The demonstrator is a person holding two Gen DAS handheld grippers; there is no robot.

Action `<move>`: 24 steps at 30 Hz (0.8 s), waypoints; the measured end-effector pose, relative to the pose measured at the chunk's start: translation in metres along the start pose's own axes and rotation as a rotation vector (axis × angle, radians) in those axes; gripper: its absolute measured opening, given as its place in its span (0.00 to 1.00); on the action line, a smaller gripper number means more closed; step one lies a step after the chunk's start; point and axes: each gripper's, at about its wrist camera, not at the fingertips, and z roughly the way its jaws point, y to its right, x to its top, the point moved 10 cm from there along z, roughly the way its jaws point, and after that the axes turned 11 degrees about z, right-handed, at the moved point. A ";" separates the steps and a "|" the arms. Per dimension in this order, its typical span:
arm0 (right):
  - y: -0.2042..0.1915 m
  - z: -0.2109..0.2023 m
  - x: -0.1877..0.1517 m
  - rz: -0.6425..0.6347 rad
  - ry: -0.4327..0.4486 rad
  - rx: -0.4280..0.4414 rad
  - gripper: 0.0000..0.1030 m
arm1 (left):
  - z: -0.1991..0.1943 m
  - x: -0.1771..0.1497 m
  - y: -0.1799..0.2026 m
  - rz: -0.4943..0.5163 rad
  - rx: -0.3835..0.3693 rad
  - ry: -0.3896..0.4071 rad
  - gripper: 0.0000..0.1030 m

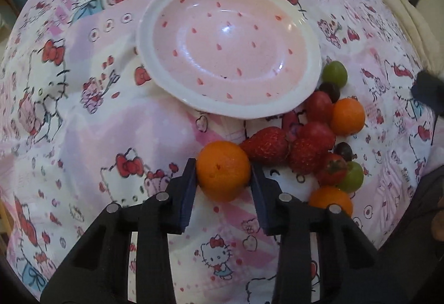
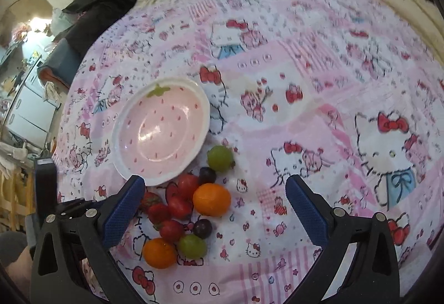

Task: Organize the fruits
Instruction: 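Grasp a small orange with the left gripper while the right gripper grasps a larger orange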

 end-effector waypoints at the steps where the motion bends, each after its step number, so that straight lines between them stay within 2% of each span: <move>1: 0.001 0.004 -0.003 0.006 -0.027 0.009 0.89 | -0.003 -0.001 -0.002 -0.014 0.000 -0.002 0.31; 4: 0.008 0.028 -0.022 0.042 -0.178 0.006 0.73 | -0.013 -0.004 -0.011 -0.061 -0.009 0.018 0.31; 5: 0.012 0.038 -0.030 0.068 -0.237 0.005 0.71 | -0.015 -0.004 -0.015 -0.073 -0.007 0.027 0.31; 7: 0.015 0.051 -0.036 0.083 -0.289 -0.006 0.66 | -0.020 -0.004 -0.023 -0.092 0.010 0.047 0.31; 12: 0.010 0.071 -0.039 0.065 -0.323 -0.014 0.60 | -0.035 -0.001 -0.034 -0.129 0.036 0.086 0.31; 14: 0.010 0.079 -0.043 0.065 -0.345 -0.020 0.56 | -0.037 0.002 -0.035 -0.126 0.048 0.096 0.31; 16: 0.011 0.081 -0.048 0.056 -0.360 -0.023 0.43 | -0.038 0.005 -0.034 -0.124 0.062 0.103 0.31; 24: 0.012 0.055 -0.043 0.057 -0.284 0.014 0.41 | -0.052 0.008 -0.039 -0.124 0.095 0.155 0.31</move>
